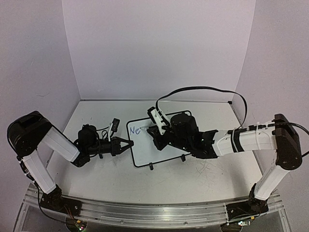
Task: Write a sentence on the whiteboard
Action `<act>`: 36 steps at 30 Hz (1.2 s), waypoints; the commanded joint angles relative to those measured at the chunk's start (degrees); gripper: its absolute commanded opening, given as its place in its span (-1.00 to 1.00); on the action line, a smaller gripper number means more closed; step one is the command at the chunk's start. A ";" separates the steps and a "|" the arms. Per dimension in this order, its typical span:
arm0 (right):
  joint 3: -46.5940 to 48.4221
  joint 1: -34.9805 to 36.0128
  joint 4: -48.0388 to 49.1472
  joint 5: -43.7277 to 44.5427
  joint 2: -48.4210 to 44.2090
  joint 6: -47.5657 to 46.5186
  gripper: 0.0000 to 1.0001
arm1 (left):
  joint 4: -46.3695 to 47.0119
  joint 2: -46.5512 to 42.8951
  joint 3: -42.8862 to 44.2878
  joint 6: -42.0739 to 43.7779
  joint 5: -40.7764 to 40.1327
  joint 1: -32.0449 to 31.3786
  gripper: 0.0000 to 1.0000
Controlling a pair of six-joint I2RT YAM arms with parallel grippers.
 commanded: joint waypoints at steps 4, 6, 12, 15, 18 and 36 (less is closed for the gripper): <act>1.63 -0.11 0.47 1.97 0.03 0.48 -1.00 | -2.26 -1.52 -1.35 -0.55 -1.07 0.18 -1.00; 1.30 -0.12 0.16 1.88 -0.16 0.59 -1.00 | -2.28 -1.52 -1.29 -0.57 -1.07 0.19 -1.00; 0.10 -0.13 -0.36 1.59 -0.51 1.10 -1.00 | -2.41 -1.52 -1.18 -0.59 -1.07 0.22 -1.00; -0.24 -0.13 -0.46 1.36 -0.61 1.31 -1.00 | -2.51 -1.51 -1.15 -0.57 -1.07 0.21 -1.00; -0.49 -0.14 -0.64 1.30 -0.64 1.48 -1.00 | -2.56 -1.52 -1.11 -0.59 -1.07 0.22 -1.00; -1.87 -0.13 -1.43 0.46 -1.61 2.47 -1.00 | -3.04 -1.61 -0.83 -0.59 -1.07 0.22 -1.00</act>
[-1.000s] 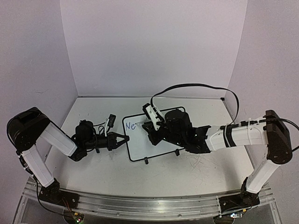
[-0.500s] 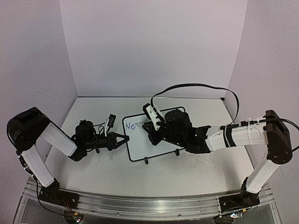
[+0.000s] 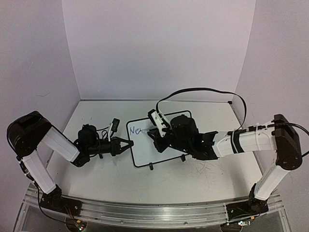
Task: Write a sentence on the whiteboard
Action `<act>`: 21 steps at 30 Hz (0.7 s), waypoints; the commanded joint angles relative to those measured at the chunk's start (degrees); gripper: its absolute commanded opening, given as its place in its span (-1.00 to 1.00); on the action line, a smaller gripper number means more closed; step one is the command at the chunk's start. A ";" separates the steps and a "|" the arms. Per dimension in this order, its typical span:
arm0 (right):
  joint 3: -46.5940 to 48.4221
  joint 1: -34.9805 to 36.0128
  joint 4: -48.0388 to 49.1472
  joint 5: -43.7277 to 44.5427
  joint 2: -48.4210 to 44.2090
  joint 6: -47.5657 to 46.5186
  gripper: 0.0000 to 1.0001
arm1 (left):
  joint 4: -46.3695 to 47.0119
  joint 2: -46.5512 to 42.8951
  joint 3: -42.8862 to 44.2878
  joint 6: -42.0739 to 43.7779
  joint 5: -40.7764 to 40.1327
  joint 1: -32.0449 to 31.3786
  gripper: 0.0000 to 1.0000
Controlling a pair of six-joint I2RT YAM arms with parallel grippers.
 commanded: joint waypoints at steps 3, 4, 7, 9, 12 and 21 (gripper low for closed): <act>-0.70 -0.15 -0.91 0.22 -1.49 0.86 -1.00 | -2.46 -1.40 -0.91 -0.58 -0.94 0.22 -1.00; -0.75 -0.14 -0.97 0.16 -1.43 0.91 -1.00 | -2.45 -1.46 -0.95 -0.55 -0.99 0.22 -1.00; -0.99 -0.14 -1.06 -0.04 -1.49 0.93 -1.00 | -2.56 -1.55 -1.02 -0.50 -1.09 0.23 -1.00; -1.29 -0.17 -1.18 -0.09 -1.64 0.93 -1.00 | -2.61 -1.51 -1.01 -0.50 -1.10 0.22 -1.00; -1.64 -0.19 -1.24 0.06 -1.76 0.93 -1.00 | -2.70 -1.54 -1.06 -0.46 -1.10 0.22 -1.00; -0.41 -0.17 -0.62 1.73 -1.36 0.93 -1.00 | -2.81 -1.55 -1.10 -0.50 -1.02 0.21 -1.00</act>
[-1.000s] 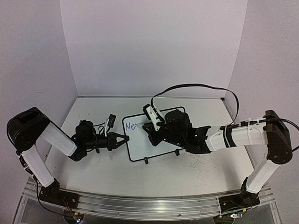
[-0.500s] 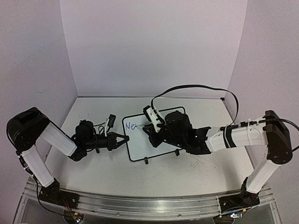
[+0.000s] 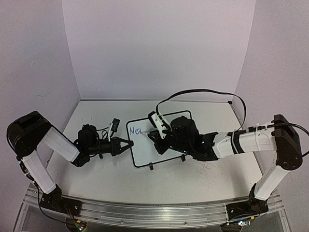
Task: Write a sentence on the whiteboard
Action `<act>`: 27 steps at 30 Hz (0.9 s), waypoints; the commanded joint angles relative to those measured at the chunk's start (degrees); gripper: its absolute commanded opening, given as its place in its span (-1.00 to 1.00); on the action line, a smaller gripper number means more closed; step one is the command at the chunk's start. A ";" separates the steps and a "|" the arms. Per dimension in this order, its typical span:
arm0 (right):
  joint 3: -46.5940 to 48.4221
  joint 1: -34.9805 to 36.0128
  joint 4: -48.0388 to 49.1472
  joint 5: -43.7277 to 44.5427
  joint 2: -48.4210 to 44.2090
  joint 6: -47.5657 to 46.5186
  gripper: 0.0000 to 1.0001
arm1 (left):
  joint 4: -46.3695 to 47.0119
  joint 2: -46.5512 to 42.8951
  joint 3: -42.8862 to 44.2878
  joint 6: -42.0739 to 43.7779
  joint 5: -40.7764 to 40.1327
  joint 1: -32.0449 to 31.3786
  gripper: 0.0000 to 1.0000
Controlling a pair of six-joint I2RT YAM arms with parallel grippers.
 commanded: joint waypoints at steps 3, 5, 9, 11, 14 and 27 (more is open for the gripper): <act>1.11 -0.21 0.50 3.64 -1.31 0.76 -1.00 | -2.44 -1.48 -1.18 -0.50 -0.98 0.17 -1.00; 1.37 -0.20 1.07 4.27 -1.45 0.76 -1.00 | -2.44 -1.52 -1.16 -0.48 -1.03 0.21 -1.00; 1.78 -0.29 1.61 5.51 -1.37 0.69 -1.00 | -2.40 -1.63 -1.26 -0.42 -1.03 0.20 -1.00; 1.99 -0.38 1.70 5.78 -1.37 0.59 -1.00 | -2.41 -1.55 -1.31 -0.36 -1.03 0.15 -1.00; 2.18 -0.53 1.78 6.10 -1.37 0.58 -1.00 | -2.45 -1.59 -1.33 -0.32 -1.03 0.16 -1.00; 3.14 -1.14 2.34 6.63 -1.03 0.23 -1.00 | -2.41 -1.88 -1.59 -0.33 -1.17 0.14 -1.00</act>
